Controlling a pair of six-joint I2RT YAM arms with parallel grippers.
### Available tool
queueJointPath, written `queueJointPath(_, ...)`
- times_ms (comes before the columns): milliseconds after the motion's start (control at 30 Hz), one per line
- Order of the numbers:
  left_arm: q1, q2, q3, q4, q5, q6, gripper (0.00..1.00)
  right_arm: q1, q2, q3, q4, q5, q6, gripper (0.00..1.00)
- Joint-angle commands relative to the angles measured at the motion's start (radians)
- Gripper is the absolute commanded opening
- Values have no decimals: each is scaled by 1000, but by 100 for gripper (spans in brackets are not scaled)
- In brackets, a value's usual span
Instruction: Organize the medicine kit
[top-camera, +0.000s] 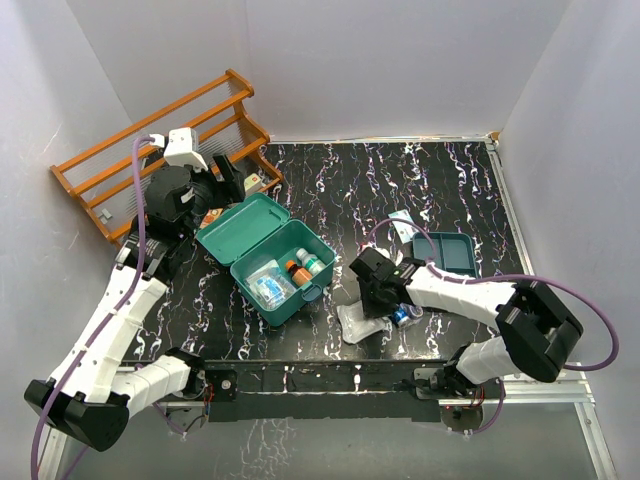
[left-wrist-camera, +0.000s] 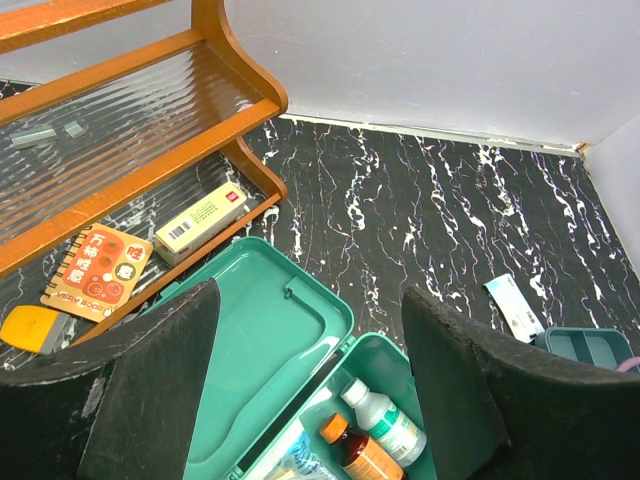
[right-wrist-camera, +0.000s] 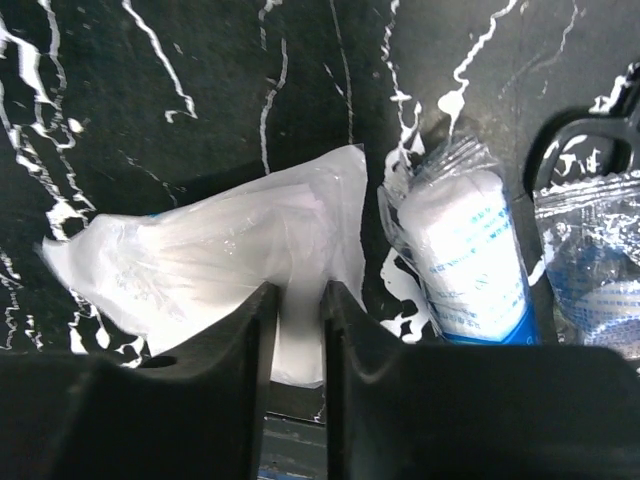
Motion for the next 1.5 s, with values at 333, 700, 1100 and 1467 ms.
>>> queueJointPath(333, 3, 20, 36, 22, -7, 33, 72, -16, -69, 204, 44, 192, -46, 7)
queueJointPath(700, 3, 71, 106, 59, -21, 97, 72, -80, -40, 508, 52, 271, -192, 8)
queueJointPath(1100, 3, 51, 105, 69, -70, 120, 72, 13, 215, 794, 78, 121, -210, 7)
queueJointPath(1467, 3, -59, 53, 23, -172, 132, 72, 168, 395, 866, 49, 31, -212, 7)
